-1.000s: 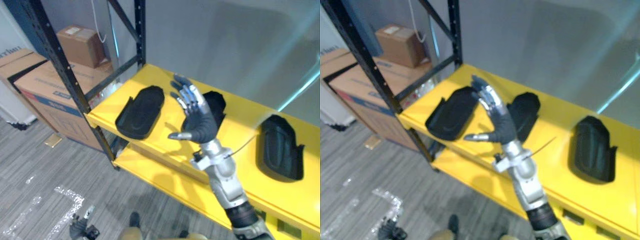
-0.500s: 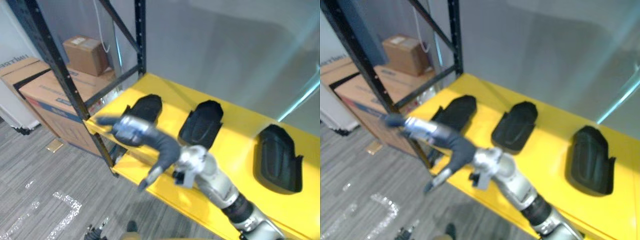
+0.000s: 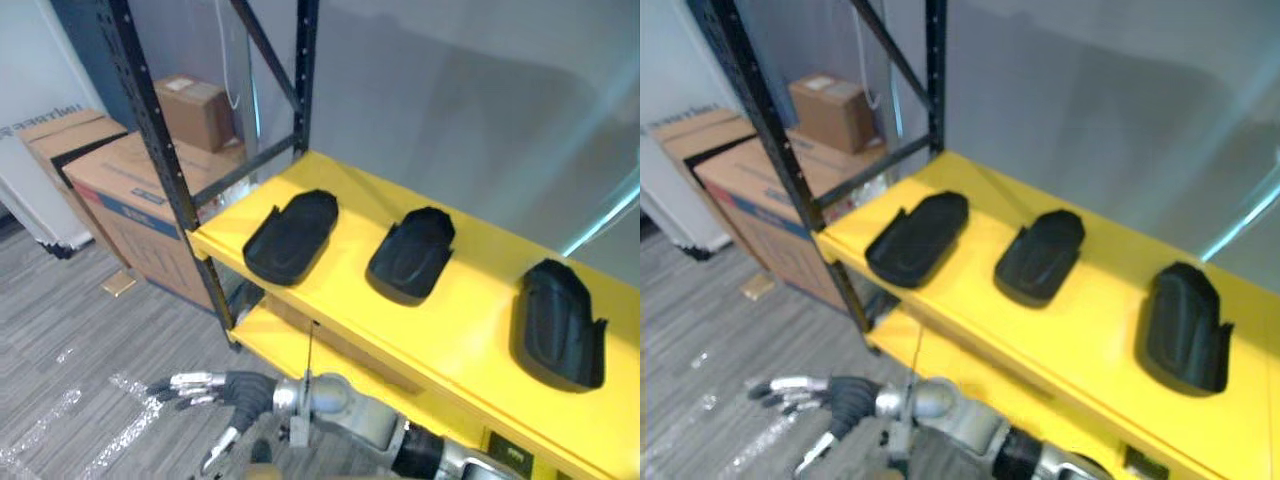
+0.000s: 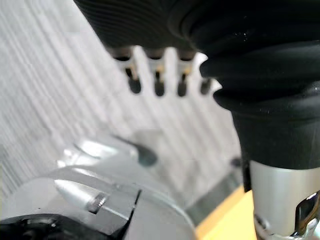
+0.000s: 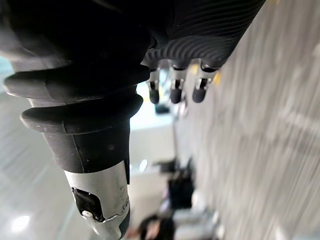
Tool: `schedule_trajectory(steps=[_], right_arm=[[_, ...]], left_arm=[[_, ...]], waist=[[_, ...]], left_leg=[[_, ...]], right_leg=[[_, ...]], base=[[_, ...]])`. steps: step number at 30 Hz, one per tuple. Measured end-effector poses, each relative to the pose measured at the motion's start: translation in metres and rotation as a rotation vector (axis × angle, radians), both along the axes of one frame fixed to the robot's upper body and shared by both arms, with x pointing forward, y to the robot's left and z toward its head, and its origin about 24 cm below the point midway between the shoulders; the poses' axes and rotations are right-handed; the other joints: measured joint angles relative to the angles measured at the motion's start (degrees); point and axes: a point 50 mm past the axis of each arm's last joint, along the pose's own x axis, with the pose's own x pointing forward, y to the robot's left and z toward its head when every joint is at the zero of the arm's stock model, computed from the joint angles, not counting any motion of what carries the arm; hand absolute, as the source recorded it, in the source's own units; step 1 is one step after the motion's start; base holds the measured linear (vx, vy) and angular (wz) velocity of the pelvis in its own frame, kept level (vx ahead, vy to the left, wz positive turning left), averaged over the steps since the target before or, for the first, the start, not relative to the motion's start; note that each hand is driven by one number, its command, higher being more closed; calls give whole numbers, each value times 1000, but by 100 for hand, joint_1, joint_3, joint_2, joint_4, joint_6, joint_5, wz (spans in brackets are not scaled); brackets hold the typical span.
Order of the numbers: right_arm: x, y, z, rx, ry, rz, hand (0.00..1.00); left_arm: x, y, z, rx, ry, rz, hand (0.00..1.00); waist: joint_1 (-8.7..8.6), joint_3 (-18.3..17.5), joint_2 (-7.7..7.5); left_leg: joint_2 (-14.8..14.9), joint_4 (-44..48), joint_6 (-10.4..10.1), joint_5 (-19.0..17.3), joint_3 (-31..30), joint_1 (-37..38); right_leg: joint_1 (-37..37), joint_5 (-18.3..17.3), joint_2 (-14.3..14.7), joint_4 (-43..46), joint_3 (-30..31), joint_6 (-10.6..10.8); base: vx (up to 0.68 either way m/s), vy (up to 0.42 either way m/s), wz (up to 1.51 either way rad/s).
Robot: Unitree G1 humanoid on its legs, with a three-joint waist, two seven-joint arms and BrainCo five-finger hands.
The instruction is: Walk over and take plastic housings, then place them on the shelf
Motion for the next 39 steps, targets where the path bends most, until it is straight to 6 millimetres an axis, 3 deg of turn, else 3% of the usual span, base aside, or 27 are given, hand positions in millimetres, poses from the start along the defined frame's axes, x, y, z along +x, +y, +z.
schedule_trajectory(steps=[6,10,14,21,27,32,39], right_arm=[[22,-1,7,-37,-201,-199,0],[48,-6,14,-70,-284,-307,0],[61,-9,21,-81,-342,-371,0],[82,-6,27,-137,-420,-456,0],[107,-16,41,-157,-419,-585,0],[120,-23,36,-221,-396,-667,0],[148,-41,48,-237,-366,-822,0]], left_arm=[[26,-6,3,7,-49,-116,0],[33,-8,5,5,-74,-130,0],[37,-10,7,7,-89,-158,0],[48,-12,11,3,-136,-172,0],[38,-12,9,-8,-106,-192,0],[36,-11,9,-10,-97,-185,0],[31,-11,8,-21,-89,-140,0]], waist=[[14,364,134],[41,514,195],[62,579,224],[271,797,328],[332,806,341],[341,817,335],[420,821,339]], left_leg=[[2,6,-2,86,-113,-211],[-14,32,-1,93,-133,-285],[-61,34,-1,92,-287,-288],[-86,33,-19,99,-561,-203],[-95,35,-28,107,-616,-186],[-120,35,-29,106,-704,-81],[-114,35,-18,101,-737,-81]], right_leg=[[-214,-35,-21,202,-99,40],[-289,-52,-44,242,-138,27],[-255,-140,-82,331,-243,30],[-160,-467,-148,748,-535,22],[-150,-553,-171,859,-593,22],[44,-559,-174,791,-696,30],[62,-564,-162,798,-718,28]], base=[[32,-17,11],[49,-14,5],[34,-13,17],[-16,-35,21],[-9,-22,6],[4,-24,8],[-5,-9,2]])
